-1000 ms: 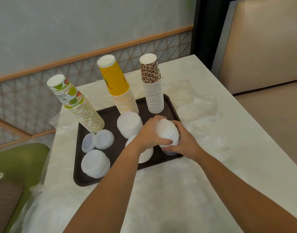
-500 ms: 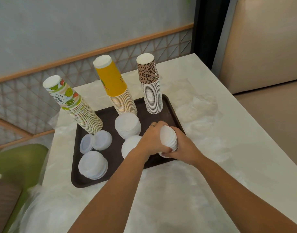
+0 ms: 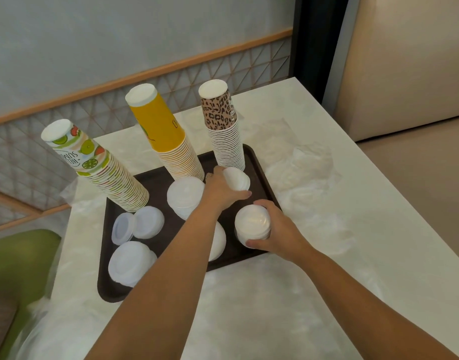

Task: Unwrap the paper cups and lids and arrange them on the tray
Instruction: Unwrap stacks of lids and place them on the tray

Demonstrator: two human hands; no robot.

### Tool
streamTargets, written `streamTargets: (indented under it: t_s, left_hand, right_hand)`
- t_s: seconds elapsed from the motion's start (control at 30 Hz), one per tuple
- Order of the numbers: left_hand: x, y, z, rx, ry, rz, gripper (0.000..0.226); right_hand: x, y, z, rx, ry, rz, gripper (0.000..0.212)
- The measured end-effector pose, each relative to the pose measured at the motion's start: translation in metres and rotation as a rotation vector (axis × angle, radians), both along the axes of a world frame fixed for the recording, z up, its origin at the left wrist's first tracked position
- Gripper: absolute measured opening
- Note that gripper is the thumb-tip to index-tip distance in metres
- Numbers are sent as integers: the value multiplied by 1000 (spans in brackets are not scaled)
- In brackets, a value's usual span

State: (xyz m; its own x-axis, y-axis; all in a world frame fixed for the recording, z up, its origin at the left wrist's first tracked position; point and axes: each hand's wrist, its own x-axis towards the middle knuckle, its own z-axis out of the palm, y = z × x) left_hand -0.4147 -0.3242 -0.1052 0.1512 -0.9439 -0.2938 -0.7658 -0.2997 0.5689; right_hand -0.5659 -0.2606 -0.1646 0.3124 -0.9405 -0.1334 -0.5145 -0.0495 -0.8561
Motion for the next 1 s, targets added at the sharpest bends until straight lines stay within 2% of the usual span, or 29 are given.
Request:
streamTargets:
  t_s: [0.33, 0.63, 0.83, 1.0]
  left_hand:
    - [-14, -12, -27, 121, -197, -20, 102]
    - [-17, -6, -25, 127, -171, -15, 97]
    - [-13, 15, -8, -58, -66, -7, 75]
    - [0, 53, 17, -216, -12, 35, 65]
  right_hand:
    - [-3, 1, -6, -50, -29, 40, 90]
    - [-1, 1, -5, -53, -33, 30, 90]
    - [0, 8, 6, -49, 11, 15, 104]
    - [7, 25, 13, -261, 60, -100, 96]
